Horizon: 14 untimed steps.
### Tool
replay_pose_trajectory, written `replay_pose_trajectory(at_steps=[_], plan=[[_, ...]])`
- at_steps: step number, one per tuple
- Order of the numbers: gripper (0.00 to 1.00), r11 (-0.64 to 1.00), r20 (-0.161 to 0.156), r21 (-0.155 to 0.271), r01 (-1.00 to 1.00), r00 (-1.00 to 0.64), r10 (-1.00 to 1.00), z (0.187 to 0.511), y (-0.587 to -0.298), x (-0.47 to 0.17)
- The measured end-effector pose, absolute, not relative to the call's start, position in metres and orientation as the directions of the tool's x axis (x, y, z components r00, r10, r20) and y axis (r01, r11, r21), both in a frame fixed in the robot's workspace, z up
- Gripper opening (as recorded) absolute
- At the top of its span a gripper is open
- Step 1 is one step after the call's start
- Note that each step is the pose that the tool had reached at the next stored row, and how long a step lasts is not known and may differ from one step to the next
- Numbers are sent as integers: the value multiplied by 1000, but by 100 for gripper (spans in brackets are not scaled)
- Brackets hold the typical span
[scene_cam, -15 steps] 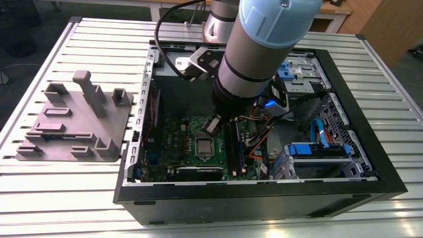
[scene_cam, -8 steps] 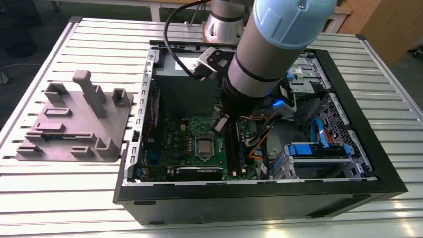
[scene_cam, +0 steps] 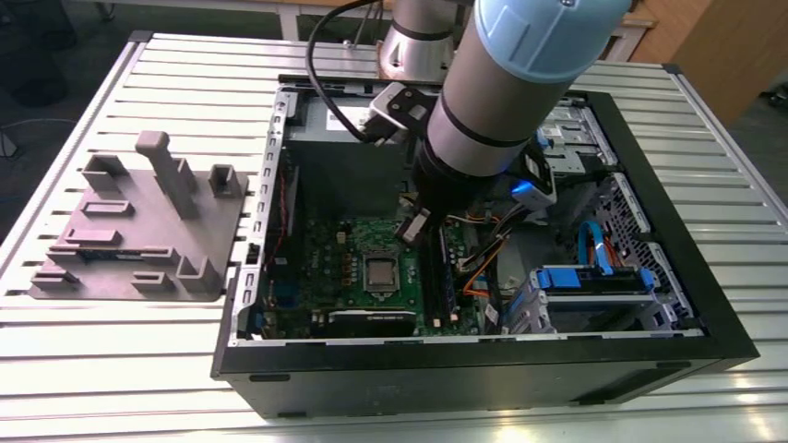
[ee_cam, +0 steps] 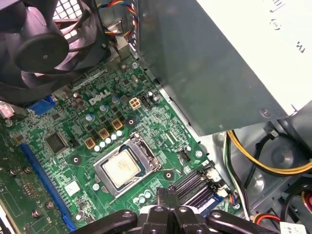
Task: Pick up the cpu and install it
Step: 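Install the first cpu locking lever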
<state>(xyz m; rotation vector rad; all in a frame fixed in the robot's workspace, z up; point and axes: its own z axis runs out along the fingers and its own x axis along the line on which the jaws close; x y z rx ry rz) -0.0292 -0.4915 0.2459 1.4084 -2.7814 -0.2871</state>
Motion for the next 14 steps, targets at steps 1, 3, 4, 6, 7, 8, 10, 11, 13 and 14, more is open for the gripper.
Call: replay_pose_trajectory(at_steps=[1, 3, 4, 6, 7, 8, 10, 11, 13, 14], plan=[[10, 578, -74, 167, -798, -595, -800, 246, -491, -29], [10, 578, -75, 167, -799, -595, -800, 246, -491, -29], [10, 578, -75, 167, -799, -595, -800, 246, -491, -29], [10, 578, -77, 168, -799, -595, -800, 247, -491, -29], [10, 578, -78, 169, -799, -595, -800, 247, -491, -29], [10, 578, -79, 168, -799, -595, -800, 246, -491, -29], [10, 578, -83, 163, -800, -595, -800, 247, -490, -29], [10, 578, -85, 161, -800, -594, -800, 247, -490, -29], [10, 577, -86, 160, -801, -594, -800, 247, -490, -29], [10, 577, -86, 160, -801, -594, -800, 247, -490, -29]])
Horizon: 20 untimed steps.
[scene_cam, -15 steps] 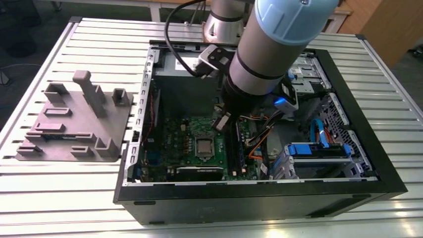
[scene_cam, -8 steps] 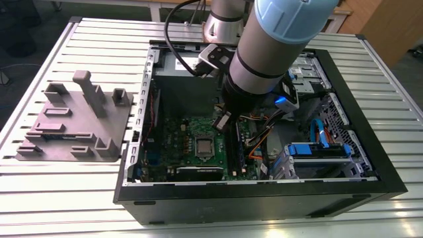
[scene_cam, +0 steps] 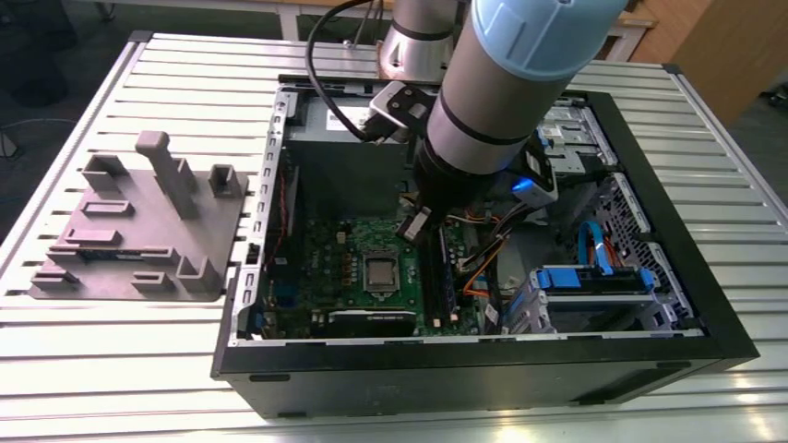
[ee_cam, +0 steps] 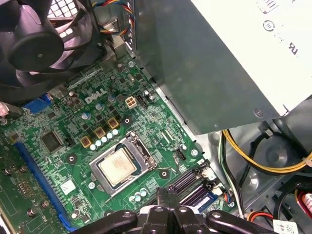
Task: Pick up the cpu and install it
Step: 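Install the first cpu locking lever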
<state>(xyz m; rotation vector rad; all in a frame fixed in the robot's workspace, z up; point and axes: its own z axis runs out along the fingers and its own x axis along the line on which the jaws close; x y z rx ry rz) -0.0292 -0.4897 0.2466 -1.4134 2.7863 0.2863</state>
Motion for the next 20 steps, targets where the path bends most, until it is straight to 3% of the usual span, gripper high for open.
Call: replay_pose_trajectory(at_steps=[20], plan=[[10, 576, -94, 166, -800, -594, -799, 240, -468, -27]])
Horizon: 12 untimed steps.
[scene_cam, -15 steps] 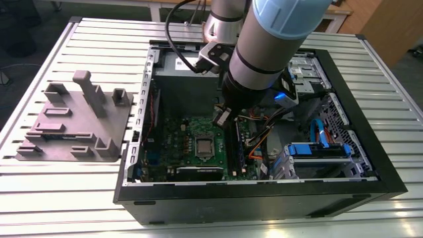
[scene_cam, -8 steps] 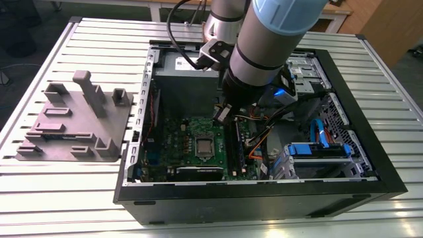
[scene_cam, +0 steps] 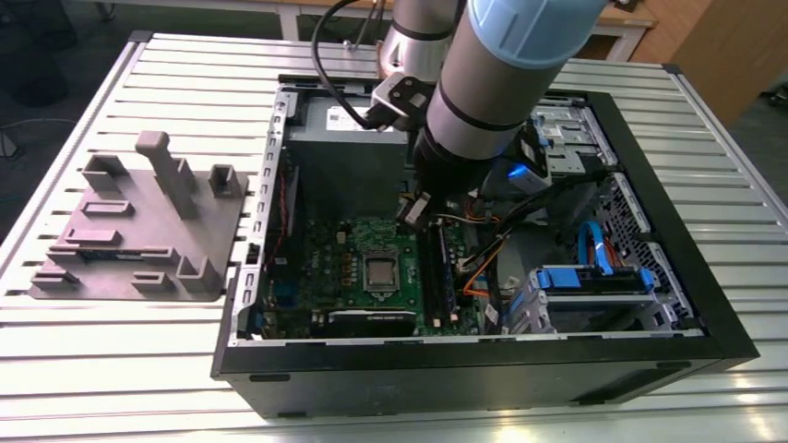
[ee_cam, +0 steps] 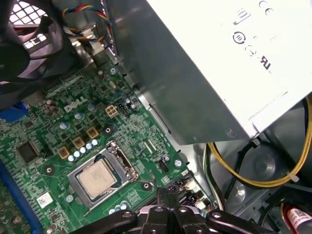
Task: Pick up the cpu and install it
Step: 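Install the first cpu locking lever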
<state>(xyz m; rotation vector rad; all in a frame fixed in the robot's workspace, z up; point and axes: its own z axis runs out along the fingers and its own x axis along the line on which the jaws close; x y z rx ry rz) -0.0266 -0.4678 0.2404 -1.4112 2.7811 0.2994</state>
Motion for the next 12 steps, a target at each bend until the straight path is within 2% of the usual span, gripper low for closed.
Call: replay_pose_trajectory(at_steps=[12], plan=[[10, 576, -94, 165, -801, -594, -799, 237, -467, -32]])
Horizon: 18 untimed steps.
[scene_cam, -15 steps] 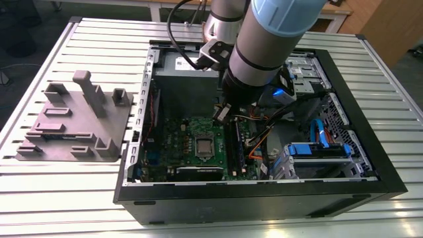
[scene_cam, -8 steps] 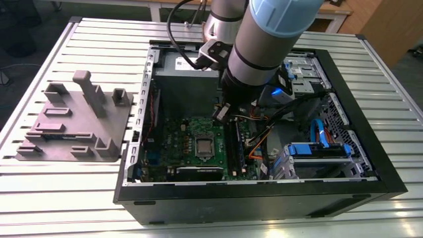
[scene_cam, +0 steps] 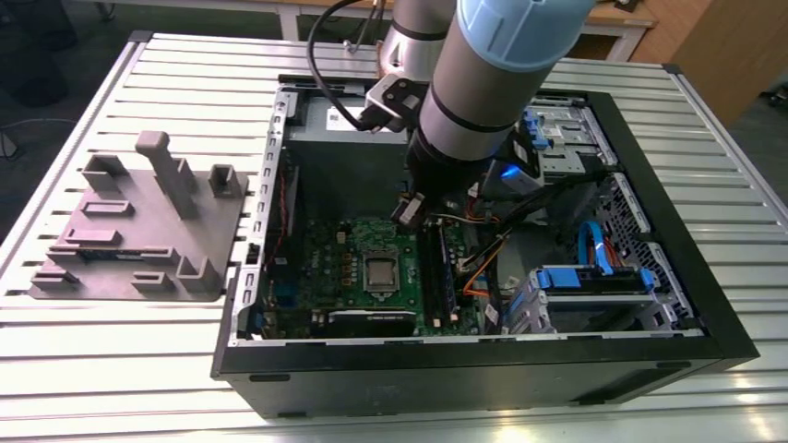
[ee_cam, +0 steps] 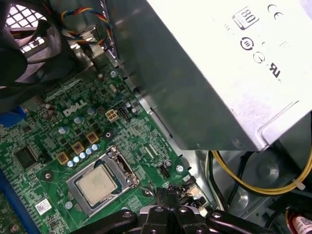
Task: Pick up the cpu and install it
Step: 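Install the first cpu locking lever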
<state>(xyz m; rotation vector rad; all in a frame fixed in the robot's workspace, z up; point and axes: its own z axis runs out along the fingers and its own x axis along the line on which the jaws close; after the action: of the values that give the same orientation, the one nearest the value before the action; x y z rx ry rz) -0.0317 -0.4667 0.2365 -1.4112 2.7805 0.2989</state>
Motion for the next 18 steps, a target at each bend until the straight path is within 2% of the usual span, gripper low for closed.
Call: replay_pose_trajectory(at_steps=[18], plan=[[10, 527, -98, 166, -833, -546, -832, 237, -486, -34]])
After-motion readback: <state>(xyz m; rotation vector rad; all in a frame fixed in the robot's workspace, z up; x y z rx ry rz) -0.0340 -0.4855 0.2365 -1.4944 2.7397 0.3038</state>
